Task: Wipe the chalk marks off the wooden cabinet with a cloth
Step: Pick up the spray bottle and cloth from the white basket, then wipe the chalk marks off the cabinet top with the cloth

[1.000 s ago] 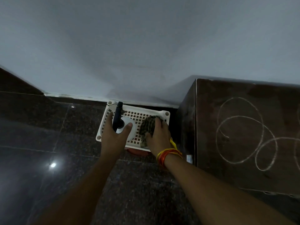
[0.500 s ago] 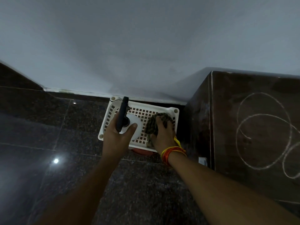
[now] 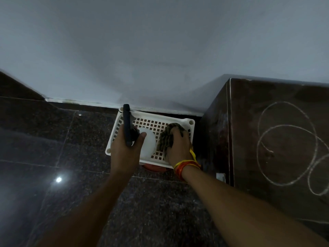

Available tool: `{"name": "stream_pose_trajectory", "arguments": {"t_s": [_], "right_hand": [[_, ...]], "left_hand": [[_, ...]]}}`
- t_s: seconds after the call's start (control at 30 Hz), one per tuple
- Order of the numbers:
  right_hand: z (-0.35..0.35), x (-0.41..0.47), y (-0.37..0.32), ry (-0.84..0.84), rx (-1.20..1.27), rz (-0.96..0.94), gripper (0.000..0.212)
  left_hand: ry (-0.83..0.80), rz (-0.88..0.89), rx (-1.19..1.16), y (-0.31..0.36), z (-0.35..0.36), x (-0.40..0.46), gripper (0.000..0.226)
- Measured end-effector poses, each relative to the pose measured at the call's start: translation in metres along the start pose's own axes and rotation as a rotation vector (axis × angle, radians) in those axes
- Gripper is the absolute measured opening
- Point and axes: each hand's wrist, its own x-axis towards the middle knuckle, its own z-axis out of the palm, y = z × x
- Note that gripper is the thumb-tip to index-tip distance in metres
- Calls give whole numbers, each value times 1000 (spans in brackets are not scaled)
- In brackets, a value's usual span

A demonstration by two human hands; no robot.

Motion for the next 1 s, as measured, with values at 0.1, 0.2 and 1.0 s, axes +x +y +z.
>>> {"name": "stream_pose_trajectory", "arguments": {"t_s": [0.1,0.2,1.0], "right_hand": [[-17,-4,-12,30,59,-25,50],[-43,-11,-28,12,69,-10,39],[-270,-110,90,301,99,-52,49]], "left_hand": [[32,7,14,16,-3,-3,37],[58,2,34,34,-10,-7,55],[-20,31,-92,179,105,-171,4]]}}
